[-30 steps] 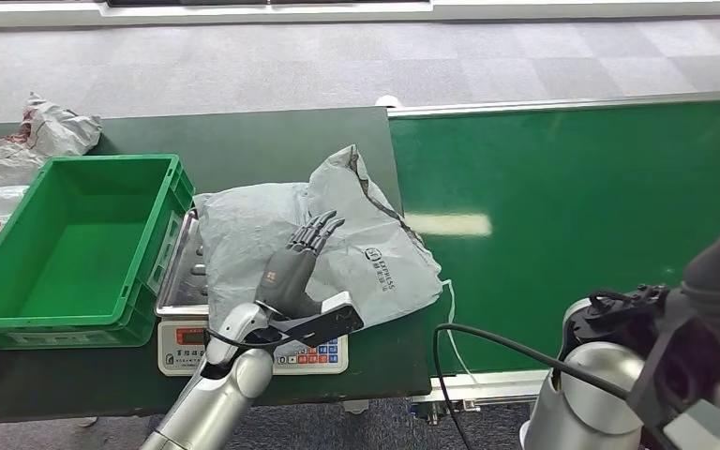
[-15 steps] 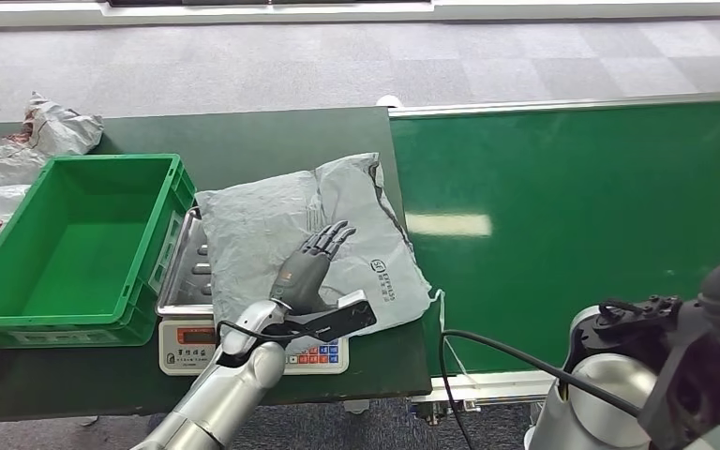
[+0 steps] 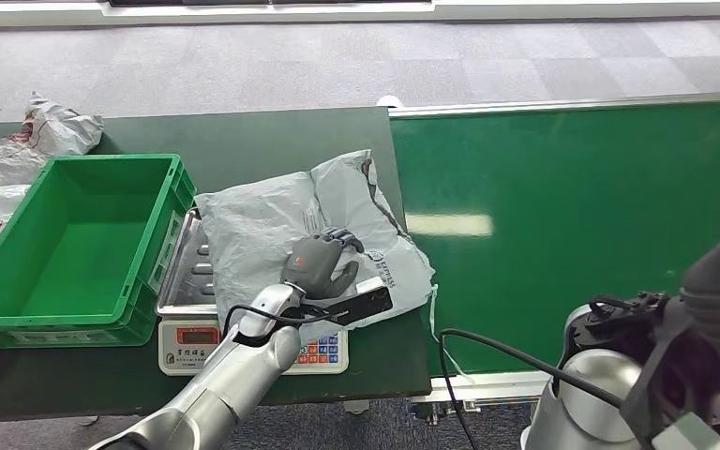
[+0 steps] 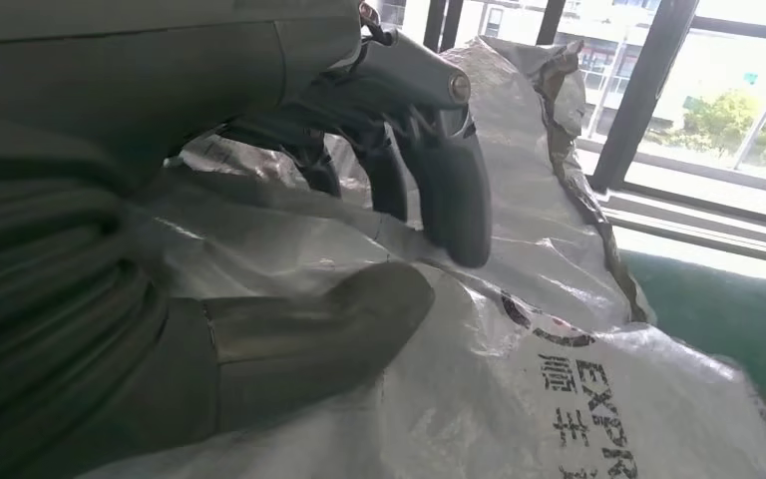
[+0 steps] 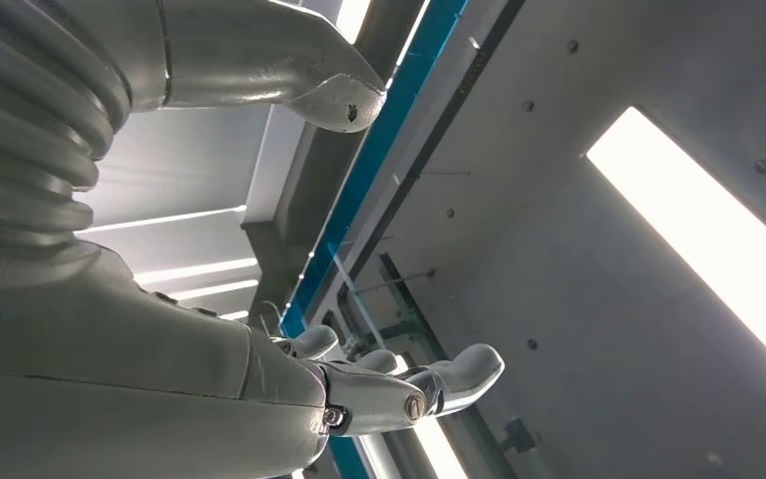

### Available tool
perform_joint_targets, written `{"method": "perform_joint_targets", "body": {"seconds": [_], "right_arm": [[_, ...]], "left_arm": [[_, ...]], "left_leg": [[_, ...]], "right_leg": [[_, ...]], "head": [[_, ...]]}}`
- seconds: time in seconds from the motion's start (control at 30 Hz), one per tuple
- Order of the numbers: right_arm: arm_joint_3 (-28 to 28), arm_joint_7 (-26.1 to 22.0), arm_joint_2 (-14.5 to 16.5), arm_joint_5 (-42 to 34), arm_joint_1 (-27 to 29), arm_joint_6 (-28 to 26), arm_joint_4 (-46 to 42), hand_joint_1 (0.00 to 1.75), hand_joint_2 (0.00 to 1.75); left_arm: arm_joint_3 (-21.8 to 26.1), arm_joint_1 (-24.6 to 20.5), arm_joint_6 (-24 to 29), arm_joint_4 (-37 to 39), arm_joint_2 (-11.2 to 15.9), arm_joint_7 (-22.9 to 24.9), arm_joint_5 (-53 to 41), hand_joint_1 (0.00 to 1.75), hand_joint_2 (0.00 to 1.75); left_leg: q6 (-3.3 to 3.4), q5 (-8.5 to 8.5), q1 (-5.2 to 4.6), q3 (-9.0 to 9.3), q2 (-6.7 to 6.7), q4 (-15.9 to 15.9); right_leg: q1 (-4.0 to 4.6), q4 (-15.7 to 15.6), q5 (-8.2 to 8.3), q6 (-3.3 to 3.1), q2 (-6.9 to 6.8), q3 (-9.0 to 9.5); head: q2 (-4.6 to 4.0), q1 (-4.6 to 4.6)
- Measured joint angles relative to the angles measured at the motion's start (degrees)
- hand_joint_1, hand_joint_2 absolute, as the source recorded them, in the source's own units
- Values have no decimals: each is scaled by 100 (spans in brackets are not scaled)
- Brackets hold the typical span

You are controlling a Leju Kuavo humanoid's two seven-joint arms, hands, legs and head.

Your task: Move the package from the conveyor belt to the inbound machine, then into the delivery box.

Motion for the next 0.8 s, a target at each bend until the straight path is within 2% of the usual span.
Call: {"method": "perform_joint_targets", "body": {"seconds": [0.4, 0.53, 0.67, 0.8], "right_arm": [[0, 0, -1, -45, 3, 0, 143, 0, 175], [0, 0, -1, -60, 3, 0, 158, 0, 175], [0, 0, -1, -58, 4, 0, 184, 0, 175], [0, 0, -1, -55, 4, 0, 228, 0, 175]], "left_arm": [[0, -69, 85, 61, 2, 103, -183, 175, 175], [0, -74, 156, 60, 2, 127, -253, 0, 175], [3, -83, 267, 57, 4, 200, -317, 0, 175], [4, -132, 159, 86, 16, 360, -494, 0, 175]], "left_leg": [[0, 0, 0, -2, 0, 0], [0, 0, 0, -2, 0, 0], [0, 0, 1, -3, -1, 0], [0, 0, 1, -3, -1, 0]], "right_leg": [[0, 0, 0, 0, 0, -1], [0, 0, 0, 0, 0, -1], [0, 0, 0, 0, 0, -2], [0, 0, 0, 0, -1, -2]], "head": [[0, 1], [0, 1], [0, 0], [0, 0]]}}
